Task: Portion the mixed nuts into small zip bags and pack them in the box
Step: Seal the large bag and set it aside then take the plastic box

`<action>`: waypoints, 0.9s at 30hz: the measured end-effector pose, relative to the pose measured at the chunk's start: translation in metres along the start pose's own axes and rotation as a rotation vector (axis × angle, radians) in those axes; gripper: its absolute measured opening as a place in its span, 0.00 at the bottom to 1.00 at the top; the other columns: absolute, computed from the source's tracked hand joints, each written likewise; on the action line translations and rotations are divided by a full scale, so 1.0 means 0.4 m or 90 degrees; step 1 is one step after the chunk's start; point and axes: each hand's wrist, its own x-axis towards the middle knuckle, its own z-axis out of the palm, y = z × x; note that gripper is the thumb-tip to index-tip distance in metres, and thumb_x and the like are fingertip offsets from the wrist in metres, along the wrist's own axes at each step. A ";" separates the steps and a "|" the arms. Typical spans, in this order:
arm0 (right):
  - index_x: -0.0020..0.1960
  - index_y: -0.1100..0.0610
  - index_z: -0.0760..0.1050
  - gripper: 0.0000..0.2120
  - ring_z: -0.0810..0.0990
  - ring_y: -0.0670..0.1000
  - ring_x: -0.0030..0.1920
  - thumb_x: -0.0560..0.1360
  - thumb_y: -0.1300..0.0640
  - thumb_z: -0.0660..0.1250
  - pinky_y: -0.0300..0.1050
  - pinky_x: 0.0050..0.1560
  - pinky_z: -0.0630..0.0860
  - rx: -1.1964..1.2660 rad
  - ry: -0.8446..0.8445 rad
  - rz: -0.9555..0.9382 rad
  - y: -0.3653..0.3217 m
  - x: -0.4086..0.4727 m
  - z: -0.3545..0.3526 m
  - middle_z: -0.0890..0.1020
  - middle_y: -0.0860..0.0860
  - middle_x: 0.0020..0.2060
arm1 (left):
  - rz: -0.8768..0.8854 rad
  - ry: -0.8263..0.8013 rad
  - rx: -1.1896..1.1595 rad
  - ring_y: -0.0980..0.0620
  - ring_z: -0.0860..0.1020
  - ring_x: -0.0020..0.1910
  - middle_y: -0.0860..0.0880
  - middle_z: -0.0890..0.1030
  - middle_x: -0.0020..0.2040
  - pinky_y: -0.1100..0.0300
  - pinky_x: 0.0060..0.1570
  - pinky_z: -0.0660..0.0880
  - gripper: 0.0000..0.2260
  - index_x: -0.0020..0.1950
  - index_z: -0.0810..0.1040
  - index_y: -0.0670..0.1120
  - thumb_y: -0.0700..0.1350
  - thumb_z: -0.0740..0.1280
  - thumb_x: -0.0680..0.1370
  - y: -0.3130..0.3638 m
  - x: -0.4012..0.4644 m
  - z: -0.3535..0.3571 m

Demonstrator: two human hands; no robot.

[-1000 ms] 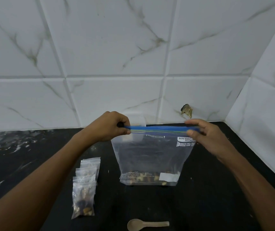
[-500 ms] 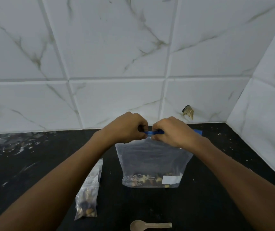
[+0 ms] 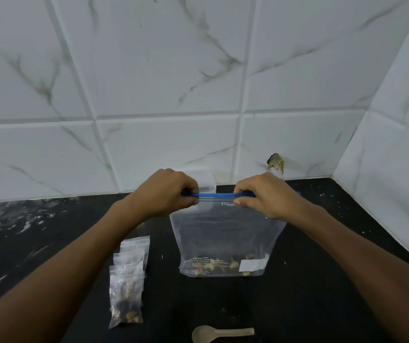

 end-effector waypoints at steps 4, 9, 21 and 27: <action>0.50 0.50 0.79 0.05 0.79 0.48 0.43 0.76 0.50 0.68 0.48 0.46 0.78 0.012 -0.019 -0.004 0.004 -0.006 0.001 0.83 0.48 0.43 | 0.036 0.035 0.004 0.50 0.80 0.41 0.52 0.84 0.41 0.51 0.48 0.76 0.07 0.46 0.83 0.48 0.51 0.69 0.77 -0.020 -0.014 0.009; 0.49 0.50 0.80 0.05 0.78 0.47 0.41 0.76 0.51 0.68 0.43 0.42 0.73 0.000 0.004 -0.012 0.014 -0.009 -0.003 0.82 0.46 0.41 | 0.037 0.023 -0.046 0.53 0.79 0.44 0.52 0.84 0.48 0.55 0.50 0.76 0.07 0.52 0.83 0.48 0.49 0.69 0.78 -0.023 -0.021 0.010; 0.45 0.47 0.78 0.02 0.77 0.44 0.41 0.76 0.49 0.68 0.47 0.44 0.76 -0.006 -0.028 0.027 0.089 -0.054 -0.023 0.81 0.44 0.40 | 0.011 0.079 -0.082 0.54 0.78 0.42 0.52 0.83 0.45 0.60 0.45 0.75 0.05 0.51 0.83 0.47 0.46 0.70 0.78 -0.067 -0.057 0.028; 0.45 0.49 0.81 0.04 0.79 0.45 0.40 0.75 0.49 0.69 0.51 0.42 0.78 0.018 0.013 0.047 0.147 -0.080 -0.037 0.83 0.45 0.38 | -0.041 0.102 -0.117 0.53 0.78 0.43 0.52 0.81 0.43 0.60 0.46 0.75 0.05 0.50 0.82 0.46 0.46 0.70 0.77 -0.103 -0.085 0.033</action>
